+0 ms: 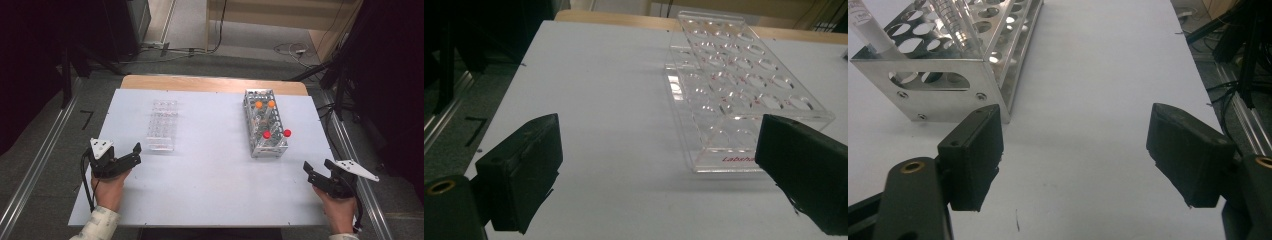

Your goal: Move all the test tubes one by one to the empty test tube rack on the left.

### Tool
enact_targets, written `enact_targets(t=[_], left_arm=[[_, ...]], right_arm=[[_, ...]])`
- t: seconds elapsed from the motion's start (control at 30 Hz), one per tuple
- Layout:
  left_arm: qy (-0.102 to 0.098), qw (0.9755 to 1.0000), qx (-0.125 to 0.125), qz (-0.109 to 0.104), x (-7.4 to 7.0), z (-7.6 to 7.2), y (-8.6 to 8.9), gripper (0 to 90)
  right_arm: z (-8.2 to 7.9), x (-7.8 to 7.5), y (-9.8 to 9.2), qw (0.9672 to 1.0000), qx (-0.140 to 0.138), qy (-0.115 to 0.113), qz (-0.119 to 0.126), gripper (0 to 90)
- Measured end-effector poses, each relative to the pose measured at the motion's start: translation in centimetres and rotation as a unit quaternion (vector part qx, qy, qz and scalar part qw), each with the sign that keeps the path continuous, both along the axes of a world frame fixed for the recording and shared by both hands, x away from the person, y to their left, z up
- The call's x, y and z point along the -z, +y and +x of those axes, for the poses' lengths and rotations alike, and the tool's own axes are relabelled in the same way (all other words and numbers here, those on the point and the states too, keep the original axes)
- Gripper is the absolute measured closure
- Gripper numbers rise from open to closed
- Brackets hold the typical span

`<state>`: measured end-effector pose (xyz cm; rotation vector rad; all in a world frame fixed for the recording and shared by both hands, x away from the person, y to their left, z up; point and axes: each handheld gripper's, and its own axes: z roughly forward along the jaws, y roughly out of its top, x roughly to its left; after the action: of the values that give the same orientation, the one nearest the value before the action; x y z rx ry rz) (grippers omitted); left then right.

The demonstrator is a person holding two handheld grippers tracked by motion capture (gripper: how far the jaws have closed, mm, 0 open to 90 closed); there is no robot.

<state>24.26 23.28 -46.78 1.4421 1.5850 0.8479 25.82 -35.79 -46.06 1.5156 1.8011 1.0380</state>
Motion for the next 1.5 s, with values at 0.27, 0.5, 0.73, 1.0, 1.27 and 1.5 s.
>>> enact_targets(t=[0.27, 0.5, 0.73, 1.0, 1.27, 1.5], left_arm=[[0.003, 1.0000, 0.004, -0.004, 0.0, -0.2, 0.1, 5.5], [0.001, 1.0000, 0.006, -0.006, 0.0, -0.7, 0.2, 5.4], [0.003, 1.0000, 0.003, -0.006, 0.0, -0.6, 0.2, 5.5], [0.003, 1.0000, 0.003, -0.004, 0.0, -0.7, 0.2, 5.5], [0.005, 1.0000, 0.002, -0.005, 0.0, -0.6, 0.3, 5.5], [0.005, 1.0000, 0.002, -0.005, 0.0, -0.6, 0.3, 5.5]], right_arm=[[-0.2, -0.1, 0.2, 1.0000, -0.009, 0.001, 0.003, 22.0], [0.0, -0.4, 0.7, 0.9998, -0.017, -0.001, 0.004, 22.3], [0.4, -0.7, 1.4, 0.9995, -0.030, -0.004, 0.005, 22.7], [1.1, -1.0, 2.4, 0.9990, -0.043, -0.010, 0.000, 23.5], [2.4, -1.0, 3.8, 0.9981, -0.060, -0.010, -0.008, 26.0], [3.6, -1.0, 4.9, 0.9973, -0.071, -0.012, -0.012, 28.0]])
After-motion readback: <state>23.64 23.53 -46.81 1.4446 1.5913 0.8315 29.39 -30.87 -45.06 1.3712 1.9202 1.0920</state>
